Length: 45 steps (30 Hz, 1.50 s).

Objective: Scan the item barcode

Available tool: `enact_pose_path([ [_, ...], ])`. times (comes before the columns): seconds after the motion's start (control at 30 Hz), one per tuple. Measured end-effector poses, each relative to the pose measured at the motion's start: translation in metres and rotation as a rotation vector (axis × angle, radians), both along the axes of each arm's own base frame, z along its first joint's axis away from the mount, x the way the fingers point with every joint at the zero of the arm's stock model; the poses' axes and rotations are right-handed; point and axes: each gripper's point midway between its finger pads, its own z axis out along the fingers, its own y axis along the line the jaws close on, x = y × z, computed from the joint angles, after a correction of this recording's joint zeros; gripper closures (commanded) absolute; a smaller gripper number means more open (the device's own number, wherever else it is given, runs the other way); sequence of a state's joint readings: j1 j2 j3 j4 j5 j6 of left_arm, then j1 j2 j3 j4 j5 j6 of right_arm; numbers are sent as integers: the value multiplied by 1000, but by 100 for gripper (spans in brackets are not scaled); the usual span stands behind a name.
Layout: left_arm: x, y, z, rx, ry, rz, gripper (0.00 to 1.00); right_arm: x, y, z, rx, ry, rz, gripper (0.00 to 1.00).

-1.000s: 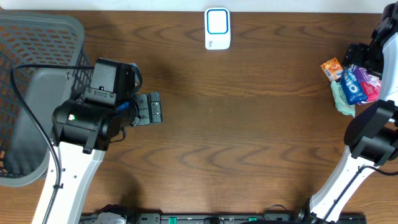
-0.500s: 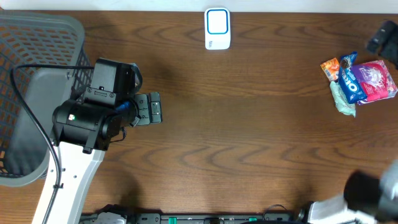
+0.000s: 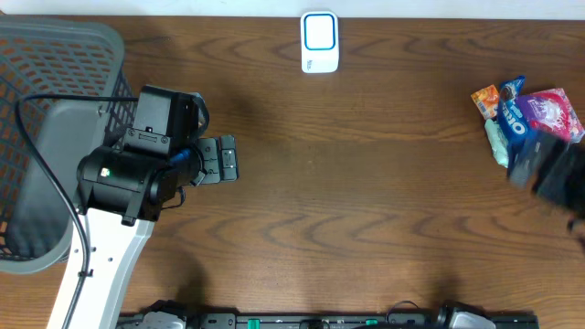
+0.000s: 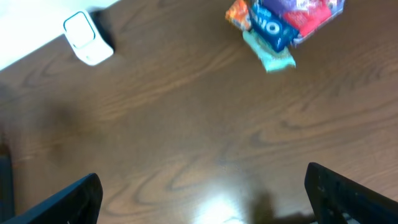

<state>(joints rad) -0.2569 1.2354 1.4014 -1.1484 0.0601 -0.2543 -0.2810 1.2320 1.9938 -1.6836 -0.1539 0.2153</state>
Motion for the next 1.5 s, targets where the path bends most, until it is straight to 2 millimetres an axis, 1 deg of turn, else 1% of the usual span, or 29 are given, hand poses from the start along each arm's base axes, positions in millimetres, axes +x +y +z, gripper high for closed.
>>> enact_pose_path([
  [0.03, 0, 0, 0, 0, 0, 0, 2, -15, 4, 1, -7, -27, 0, 1],
  [0.1, 0, 0, 0, -1, -1, 0, 2, -29, 9, -5, -11, -52, 2, 1],
  [0.17, 0, 0, 0, 0, 1, 0, 2, -48, 15, -18, -11, -57, 3, 1],
  [0.27, 0, 0, 0, 0, 0, 0, 2, -66, 20, -32, -13, -66, 4, 1],
  [0.37, 0, 0, 0, 0, 1, 0, 2, -77, 24, -49, -7, -47, 4, 1],
  [0.53, 0, 0, 0, 0, 0, 0, 2, -85, 26, -71, 16, 30, 4, 1],
  [0.63, 0, 0, 0, 0, 0, 0, 2, -91, 28, -76, 25, 64, 4, 1],
  [1.17, 0, 0, 0, 0, 0, 0, 2, -92, 27, -77, 23, 68, 3, 1],
  [1.33, 0, 0, 0, 0, 0, 0, 2, -95, 16, -78, -42, 85, -19, 1],
  [1.5, 0, 0, 0, 0, 0, 0, 2, -96, 11, -78, -71, 92, -32, 1],
])
